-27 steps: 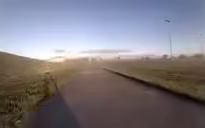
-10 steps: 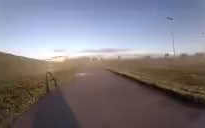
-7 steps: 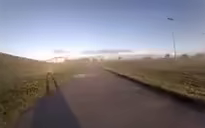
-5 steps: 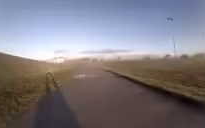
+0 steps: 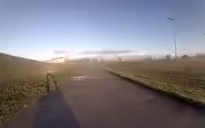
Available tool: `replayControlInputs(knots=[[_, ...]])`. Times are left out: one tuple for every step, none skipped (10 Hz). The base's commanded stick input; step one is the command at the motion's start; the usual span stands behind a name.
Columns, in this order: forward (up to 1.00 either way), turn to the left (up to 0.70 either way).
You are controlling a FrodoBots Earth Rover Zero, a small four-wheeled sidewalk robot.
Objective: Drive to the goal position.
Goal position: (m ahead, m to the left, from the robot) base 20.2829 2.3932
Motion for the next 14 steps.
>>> replayControlInputs(knots=[[0.7,0.0],[0.7,0.0],[0.7,0.0],[0.7,0.0],[0.7,0.0],[0.7,0.0],[0.7,0.0],[0.7,0.0],[0.7,0.0],[0.7,0.0],[0.7,0.0],[0.7,0.0],[0.7,0.0],[0.7,0.0]])
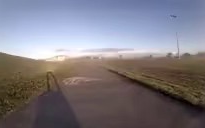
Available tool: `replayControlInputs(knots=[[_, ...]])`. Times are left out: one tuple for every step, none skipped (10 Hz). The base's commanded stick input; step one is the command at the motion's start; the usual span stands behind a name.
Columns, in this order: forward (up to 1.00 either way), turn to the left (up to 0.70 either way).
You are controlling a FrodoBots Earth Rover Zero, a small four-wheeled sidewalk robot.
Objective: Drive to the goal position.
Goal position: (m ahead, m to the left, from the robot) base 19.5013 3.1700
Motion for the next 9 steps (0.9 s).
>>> replayControlInputs(knots=[[0.7,0.0],[0.7,0.0],[0.7,0.0],[0.7,0.0],[0.7,0.0],[0.7,0.0],[0.7,0.0],[0.7,0.0],[0.7,0.0]])
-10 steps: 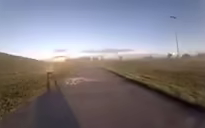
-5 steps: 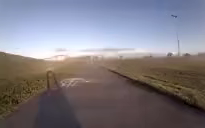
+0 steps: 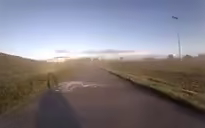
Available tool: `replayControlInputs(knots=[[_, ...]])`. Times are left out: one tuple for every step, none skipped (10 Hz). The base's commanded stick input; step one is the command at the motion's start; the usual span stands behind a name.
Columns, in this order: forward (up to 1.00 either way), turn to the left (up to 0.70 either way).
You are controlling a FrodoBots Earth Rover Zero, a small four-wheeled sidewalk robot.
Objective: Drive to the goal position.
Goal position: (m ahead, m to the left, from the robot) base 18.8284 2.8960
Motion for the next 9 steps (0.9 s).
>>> replayControlInputs(knots=[[0.7,0.0],[0.7,0.0],[0.7,0.0],[0.7,0.0],[0.7,0.0],[0.7,0.0],[0.7,0.0],[0.7,0.0],[0.7,0.0]])
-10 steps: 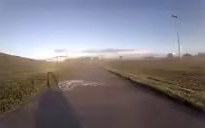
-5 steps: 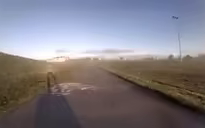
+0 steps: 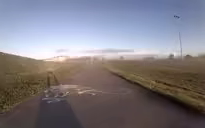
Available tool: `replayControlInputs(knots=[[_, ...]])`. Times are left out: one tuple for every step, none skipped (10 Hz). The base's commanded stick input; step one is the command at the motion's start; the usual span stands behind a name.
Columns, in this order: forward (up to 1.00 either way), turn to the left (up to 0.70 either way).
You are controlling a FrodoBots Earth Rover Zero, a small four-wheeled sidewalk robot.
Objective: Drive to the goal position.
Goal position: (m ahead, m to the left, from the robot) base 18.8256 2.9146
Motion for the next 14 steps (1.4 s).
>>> replayControlInputs(knots=[[0.7,0.0],[0.7,0.0],[0.7,0.0],[0.7,0.0],[0.7,0.0],[0.7,0.0],[0.7,0.0],[0.7,0.0],[0.7,0.0],[0.7,0.0],[0.7,0.0],[0.7,0.0],[0.7,0.0],[0.7,0.0]])
